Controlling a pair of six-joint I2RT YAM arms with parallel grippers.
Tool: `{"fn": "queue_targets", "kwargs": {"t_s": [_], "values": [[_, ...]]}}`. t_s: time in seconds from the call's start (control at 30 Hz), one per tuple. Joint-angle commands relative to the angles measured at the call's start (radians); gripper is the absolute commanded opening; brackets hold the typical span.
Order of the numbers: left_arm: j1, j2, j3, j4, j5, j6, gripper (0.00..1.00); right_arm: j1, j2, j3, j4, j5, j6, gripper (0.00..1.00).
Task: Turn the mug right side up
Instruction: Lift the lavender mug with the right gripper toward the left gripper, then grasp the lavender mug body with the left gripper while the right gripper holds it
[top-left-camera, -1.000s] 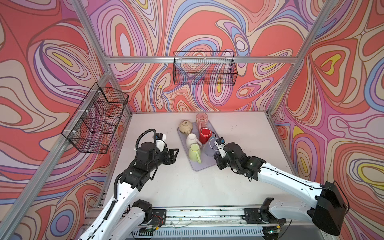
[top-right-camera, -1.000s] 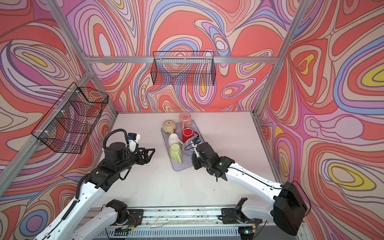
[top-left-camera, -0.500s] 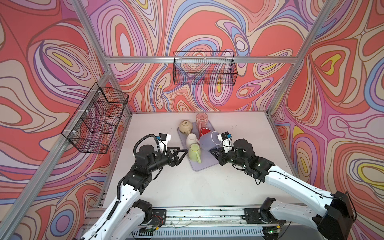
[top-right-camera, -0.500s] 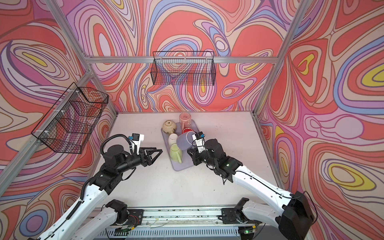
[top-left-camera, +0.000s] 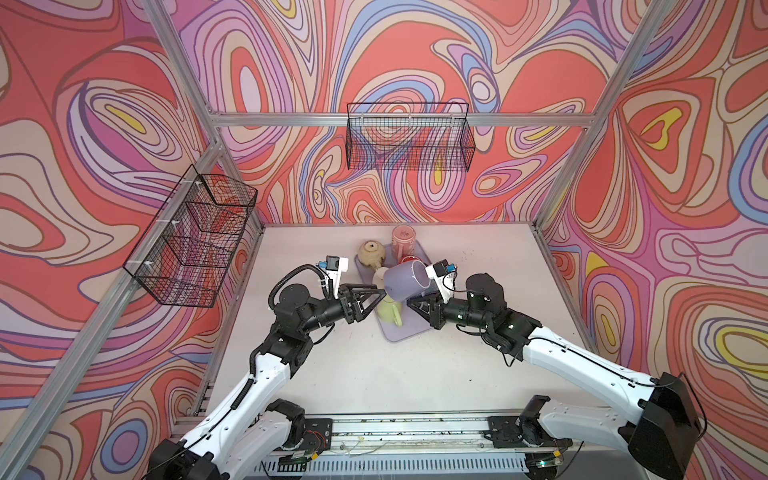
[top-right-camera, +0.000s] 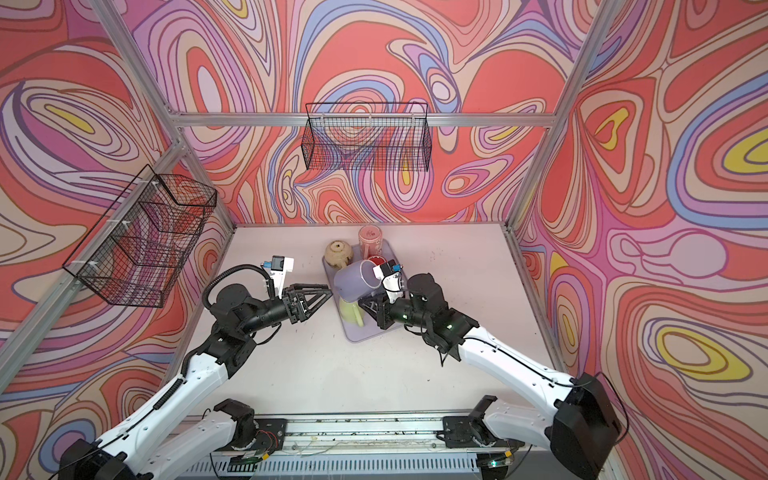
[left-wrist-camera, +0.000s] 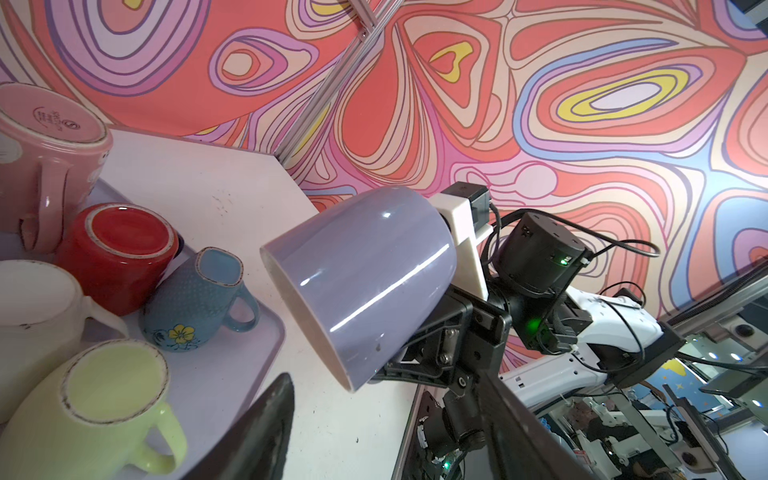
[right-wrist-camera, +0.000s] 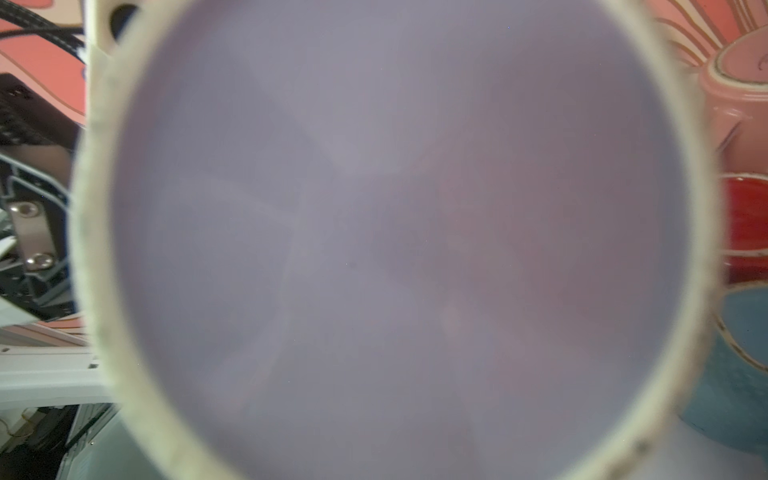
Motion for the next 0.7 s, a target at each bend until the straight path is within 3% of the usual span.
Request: {"fn": "queue_targets", "kwargs": {"t_s": [0.0,0.47,0.67], "values": [[-0.005,0.017,-0.012,0.144,0.038,-0.061,0.71,-0.005,0.003,0.029,0.187,-0.072,0.027,0.08],[-0.029,0.106,-0.028,0.352,0.065,-0.144,0.69,-0.004,0.077,0.035,0.312,-0.167,0.084,0.08],[-0.052,0.135,-0.023,0.386,0.05,-0.15,0.63,-0.003,0.092,0.031,0.343,-0.189,0.091,0.08]]}}
